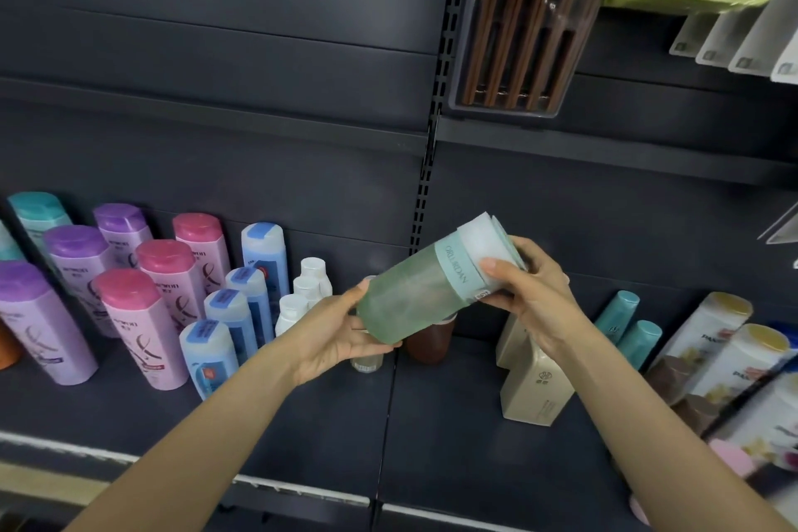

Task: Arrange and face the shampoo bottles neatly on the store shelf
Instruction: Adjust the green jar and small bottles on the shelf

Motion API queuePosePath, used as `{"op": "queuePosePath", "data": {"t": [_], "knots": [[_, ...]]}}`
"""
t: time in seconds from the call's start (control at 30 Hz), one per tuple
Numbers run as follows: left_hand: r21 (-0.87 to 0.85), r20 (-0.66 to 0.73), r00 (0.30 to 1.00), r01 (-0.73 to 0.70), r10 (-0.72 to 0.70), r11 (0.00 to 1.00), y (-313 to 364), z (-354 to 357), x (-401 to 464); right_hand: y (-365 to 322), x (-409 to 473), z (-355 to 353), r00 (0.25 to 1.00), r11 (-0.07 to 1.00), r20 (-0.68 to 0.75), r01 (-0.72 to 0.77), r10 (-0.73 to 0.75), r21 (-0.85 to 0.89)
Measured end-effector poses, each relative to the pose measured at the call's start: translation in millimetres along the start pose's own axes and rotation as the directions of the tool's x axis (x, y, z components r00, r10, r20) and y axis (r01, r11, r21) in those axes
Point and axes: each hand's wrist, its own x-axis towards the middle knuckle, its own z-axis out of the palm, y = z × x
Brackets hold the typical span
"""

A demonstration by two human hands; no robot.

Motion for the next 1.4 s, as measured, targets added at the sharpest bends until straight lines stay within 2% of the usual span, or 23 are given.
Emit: {"op": "queuePosePath", "data": {"t": [0.13,0.2,0.23,0.3,0.33,0.37,0.47,0.53,0.7,0.87,1.03,1.13,1.23,1.4], "knots": [[0.297,-0.173,0.975,-0.081,0.137,0.951,-11.6,-14.6,16.5,12.3,2.1,8.8,0.996,0.988,-0.093,-0.016,0.002,-0.151],[0.533,-0.211,0.945,-0.102,0.249,0.840,-16.8,-27.6,26.3,24.6,5.8,11.5,0.989,0.957,-0.149,-0.042,-0.001,-0.286],[0.699,-0.188,0.929,-0.102,0.320,0.708,-19.5,-34.6,30.8,31.8,7.5,12.3,0.985,0.934,-0.170,-0.049,-0.012,-0.354],[0.949,-0.054,0.901,-0.088,0.431,0.303,-25.5,-47.0,39.6,44.9,10.2,14.4,0.982,0.869,-0.183,-0.053,-0.044,-0.493],[0.988,0.026,0.889,-0.092,0.457,0.122,-28.5,-51.0,43.3,50.6,11.0,16.0,0.983,0.829,-0.175,-0.053,-0.055,-0.557],[0.995,0.098,0.876,-0.104,0.472,-0.013,-30.7,-53.3,46.7,56.4,12.0,17.3,0.985,0.793,-0.166,-0.057,-0.056,-0.606],[0.951,0.258,0.855,-0.142,0.450,-0.275,-35.8,-60.3,58.1,76.9,17.3,17.1,0.984,0.744,-0.173,-0.087,-0.039,-0.663],[0.924,0.276,0.882,-0.132,0.383,-0.360,-38.9,-65.1,63.9,88.5,19.6,16.0,0.979,0.736,-0.201,-0.121,-0.020,-0.666],[0.898,0.242,0.929,-0.105,0.280,-0.426,-43.3,-65.8,71.9,106.1,22.0,18.6,0.965,0.697,-0.262,-0.202,0.020,-0.688],[0.907,0.242,0.932,-0.119,0.270,-0.403,-41.8,-65.2,74.9,116.5,18.2,29.3,0.948,0.586,-0.315,-0.282,0.047,-0.760],[0.927,0.250,0.932,-0.153,0.262,-0.342,-41.2,-63.8,78.3,105.6,25.0,10.7,0.974,0.508,-0.108,-0.197,0.200,-0.839],[0.932,0.254,0.931,-0.163,0.263,-0.324,-42.6,-64.4,79.1,90.7,32.5,-10.5,0.954,0.537,0.070,-0.103,0.293,-0.837],[0.929,0.259,0.929,-0.164,0.266,-0.331,-42.3,-65.3,79.2,85.4,37.5,-16.6,0.931,0.564,0.211,0.008,0.296,-0.826],[0.933,0.245,0.939,-0.160,0.241,-0.322,-38.2,-64.2,80.2,86.4,41.0,-11.8,0.955,0.475,0.211,0.089,0.210,-0.875]]}}
